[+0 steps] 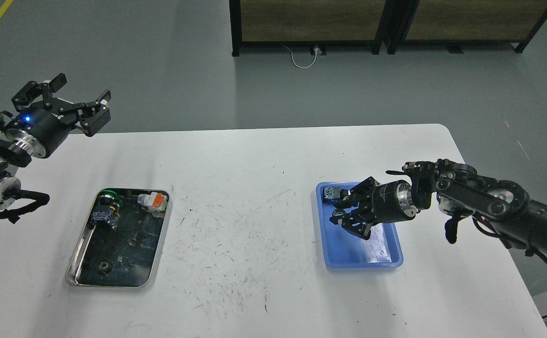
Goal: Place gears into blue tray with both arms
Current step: 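Carry the gear with the right gripper and lower it into the blue tray, then open the right gripper and lift it away from the blue tray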
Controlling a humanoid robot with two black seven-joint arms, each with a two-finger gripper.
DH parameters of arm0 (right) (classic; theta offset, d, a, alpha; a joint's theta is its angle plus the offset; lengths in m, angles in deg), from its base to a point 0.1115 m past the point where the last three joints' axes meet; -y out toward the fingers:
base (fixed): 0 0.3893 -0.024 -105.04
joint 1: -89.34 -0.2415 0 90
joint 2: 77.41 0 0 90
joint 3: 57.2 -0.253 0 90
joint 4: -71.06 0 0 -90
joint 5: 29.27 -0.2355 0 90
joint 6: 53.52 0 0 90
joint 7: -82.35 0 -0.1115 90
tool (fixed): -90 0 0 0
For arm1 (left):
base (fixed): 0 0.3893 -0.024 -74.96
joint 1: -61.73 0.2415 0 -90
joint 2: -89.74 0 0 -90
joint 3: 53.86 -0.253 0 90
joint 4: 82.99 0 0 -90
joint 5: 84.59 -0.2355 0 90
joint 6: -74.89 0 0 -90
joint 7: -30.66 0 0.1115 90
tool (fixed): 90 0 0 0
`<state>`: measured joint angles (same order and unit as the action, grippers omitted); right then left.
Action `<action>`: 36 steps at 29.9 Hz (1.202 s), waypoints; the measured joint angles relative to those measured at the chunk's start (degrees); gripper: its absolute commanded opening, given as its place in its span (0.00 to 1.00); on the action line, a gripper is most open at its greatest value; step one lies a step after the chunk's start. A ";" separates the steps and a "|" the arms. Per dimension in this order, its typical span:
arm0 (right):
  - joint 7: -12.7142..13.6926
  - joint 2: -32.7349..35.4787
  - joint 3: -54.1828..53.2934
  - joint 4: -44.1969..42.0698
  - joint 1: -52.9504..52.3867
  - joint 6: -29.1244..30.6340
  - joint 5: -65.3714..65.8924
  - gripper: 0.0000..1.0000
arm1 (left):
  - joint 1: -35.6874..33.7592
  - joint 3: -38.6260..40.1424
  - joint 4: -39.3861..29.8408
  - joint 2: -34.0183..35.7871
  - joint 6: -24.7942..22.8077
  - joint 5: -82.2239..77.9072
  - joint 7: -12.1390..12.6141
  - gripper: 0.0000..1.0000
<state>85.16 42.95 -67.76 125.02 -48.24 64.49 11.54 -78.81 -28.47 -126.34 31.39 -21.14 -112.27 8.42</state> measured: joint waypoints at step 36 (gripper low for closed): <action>-0.15 -4.95 -9.99 -8.38 0.94 -0.01 -0.81 0.78 | -0.26 0.00 -0.10 0.00 0.05 0.04 0.54 0.98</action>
<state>85.02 38.00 -77.75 116.64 -47.30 64.48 10.73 -79.07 -28.47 -126.44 31.38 -21.09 -112.23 8.96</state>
